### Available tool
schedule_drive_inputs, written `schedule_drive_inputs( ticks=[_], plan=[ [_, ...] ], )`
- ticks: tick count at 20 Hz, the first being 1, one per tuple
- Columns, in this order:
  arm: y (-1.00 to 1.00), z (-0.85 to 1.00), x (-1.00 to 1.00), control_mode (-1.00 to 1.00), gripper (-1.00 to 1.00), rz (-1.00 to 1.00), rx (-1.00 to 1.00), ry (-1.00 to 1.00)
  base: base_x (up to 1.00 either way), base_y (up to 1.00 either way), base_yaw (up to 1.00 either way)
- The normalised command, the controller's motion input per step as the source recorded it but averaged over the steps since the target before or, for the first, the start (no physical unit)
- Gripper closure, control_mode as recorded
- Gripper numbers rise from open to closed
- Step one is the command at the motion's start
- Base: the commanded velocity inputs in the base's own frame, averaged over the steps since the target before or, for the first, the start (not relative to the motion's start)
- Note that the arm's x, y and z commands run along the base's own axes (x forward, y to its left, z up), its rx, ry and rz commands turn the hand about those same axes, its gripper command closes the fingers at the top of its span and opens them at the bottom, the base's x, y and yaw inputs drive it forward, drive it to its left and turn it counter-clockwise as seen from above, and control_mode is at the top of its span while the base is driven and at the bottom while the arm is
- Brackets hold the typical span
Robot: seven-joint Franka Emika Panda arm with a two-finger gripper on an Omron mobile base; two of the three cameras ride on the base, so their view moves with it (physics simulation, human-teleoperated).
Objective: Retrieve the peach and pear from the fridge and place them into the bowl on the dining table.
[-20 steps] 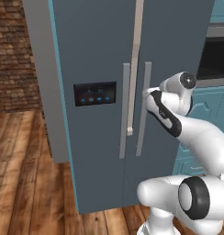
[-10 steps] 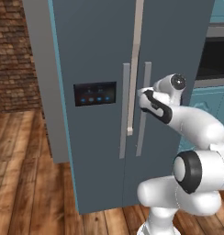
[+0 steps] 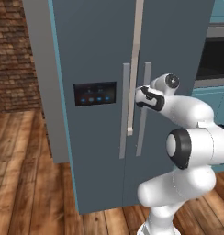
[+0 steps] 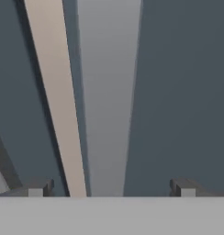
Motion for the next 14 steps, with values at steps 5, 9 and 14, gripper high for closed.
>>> schedule_drive_inputs(
  ticks=[5,9,14],
  plan=[
    [-0.11,-0.08,0.48,-1.0,-1.0,0.0,0.0,0.0,0.0,0.0,0.0],
    [0.0,-0.27,0.51,-1.0,-1.0,0.0,0.0,0.0,0.0,0.0,0.0],
    [0.0,-0.27,0.59,-1.0,-1.0,0.0,0.0,0.0,0.0,0.0,0.0]
  ],
)
